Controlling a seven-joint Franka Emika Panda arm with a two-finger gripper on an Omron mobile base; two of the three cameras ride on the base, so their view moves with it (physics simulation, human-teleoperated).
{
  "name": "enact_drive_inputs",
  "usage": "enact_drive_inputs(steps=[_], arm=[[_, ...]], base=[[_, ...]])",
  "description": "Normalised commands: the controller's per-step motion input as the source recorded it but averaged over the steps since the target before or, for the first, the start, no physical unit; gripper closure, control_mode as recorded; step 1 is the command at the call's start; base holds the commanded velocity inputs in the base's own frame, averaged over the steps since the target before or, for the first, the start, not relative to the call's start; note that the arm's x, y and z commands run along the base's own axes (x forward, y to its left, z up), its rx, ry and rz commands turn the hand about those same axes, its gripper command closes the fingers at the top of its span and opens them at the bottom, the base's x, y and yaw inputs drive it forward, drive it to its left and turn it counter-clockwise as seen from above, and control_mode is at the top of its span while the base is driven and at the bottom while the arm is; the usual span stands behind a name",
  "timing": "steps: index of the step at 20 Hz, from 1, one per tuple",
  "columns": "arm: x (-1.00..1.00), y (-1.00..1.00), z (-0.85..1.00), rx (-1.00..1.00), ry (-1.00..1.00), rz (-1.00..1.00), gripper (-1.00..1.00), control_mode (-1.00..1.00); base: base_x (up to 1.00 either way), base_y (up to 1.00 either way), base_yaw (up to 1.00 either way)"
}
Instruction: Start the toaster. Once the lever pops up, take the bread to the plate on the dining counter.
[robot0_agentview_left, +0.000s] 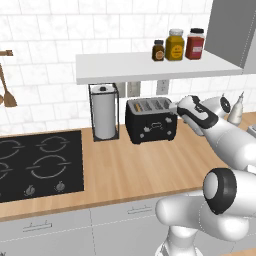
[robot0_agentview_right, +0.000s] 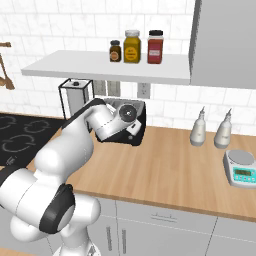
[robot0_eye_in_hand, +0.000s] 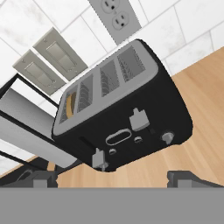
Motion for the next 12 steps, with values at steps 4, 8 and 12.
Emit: enact_drive_inputs(steps=[4, 8, 12], arm=[[0.00, 0.00, 0.00, 0.00, 0.00, 0.00, -1.00, -1.00], [0.00, 0.00, 0.00, 0.00, 0.00, 0.00, -1.00, -1.00], [0.00, 0.00, 0.00, 0.00, 0.00, 0.00, -1.00, -1.00]], base=[[0.00, 0.00, 0.00], [0.00, 0.00, 0.00], [0.00, 0.00, 0.00]])
